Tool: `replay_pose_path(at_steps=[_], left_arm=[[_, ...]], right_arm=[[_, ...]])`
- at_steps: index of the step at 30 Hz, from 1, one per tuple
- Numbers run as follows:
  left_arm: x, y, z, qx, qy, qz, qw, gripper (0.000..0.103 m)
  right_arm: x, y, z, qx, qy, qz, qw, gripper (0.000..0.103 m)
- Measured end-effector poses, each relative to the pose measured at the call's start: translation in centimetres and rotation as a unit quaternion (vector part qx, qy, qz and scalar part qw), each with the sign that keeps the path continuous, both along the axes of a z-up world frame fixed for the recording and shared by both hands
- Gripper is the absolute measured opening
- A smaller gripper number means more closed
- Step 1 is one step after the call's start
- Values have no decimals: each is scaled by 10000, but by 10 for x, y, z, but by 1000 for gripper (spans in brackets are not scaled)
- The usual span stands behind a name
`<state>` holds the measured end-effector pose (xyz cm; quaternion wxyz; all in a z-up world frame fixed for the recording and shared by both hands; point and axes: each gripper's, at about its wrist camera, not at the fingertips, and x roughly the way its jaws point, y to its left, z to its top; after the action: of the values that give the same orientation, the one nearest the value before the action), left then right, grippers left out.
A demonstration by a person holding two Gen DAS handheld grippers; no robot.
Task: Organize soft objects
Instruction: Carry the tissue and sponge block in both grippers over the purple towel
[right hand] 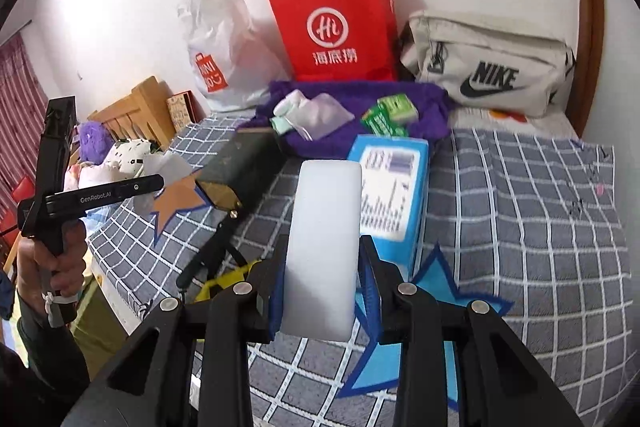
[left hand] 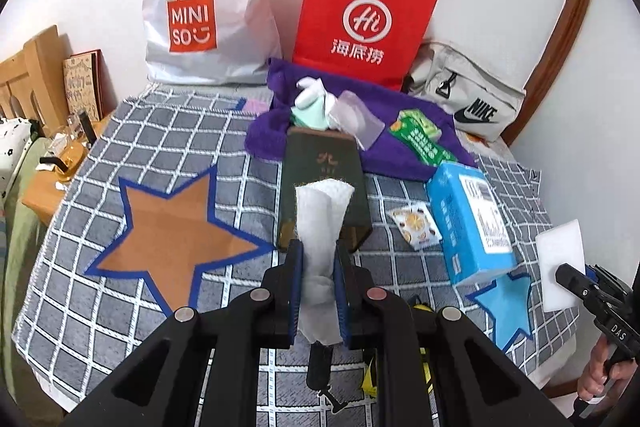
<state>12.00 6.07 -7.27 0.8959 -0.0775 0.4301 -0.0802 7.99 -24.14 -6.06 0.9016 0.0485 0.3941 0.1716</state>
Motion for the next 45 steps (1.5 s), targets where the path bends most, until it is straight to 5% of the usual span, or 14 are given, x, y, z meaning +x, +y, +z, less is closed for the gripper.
replay_pose_path(at_steps=[17, 45], left_arm=[[29, 5, 27, -77, -171, 101, 9998, 15], [105, -23, 48, 60, -341, -12, 9994, 15]], right_arm=[[38, 7, 35, -155, -312, 196, 9992, 33], [134, 5, 48, -93, -445, 279, 9986, 34]])
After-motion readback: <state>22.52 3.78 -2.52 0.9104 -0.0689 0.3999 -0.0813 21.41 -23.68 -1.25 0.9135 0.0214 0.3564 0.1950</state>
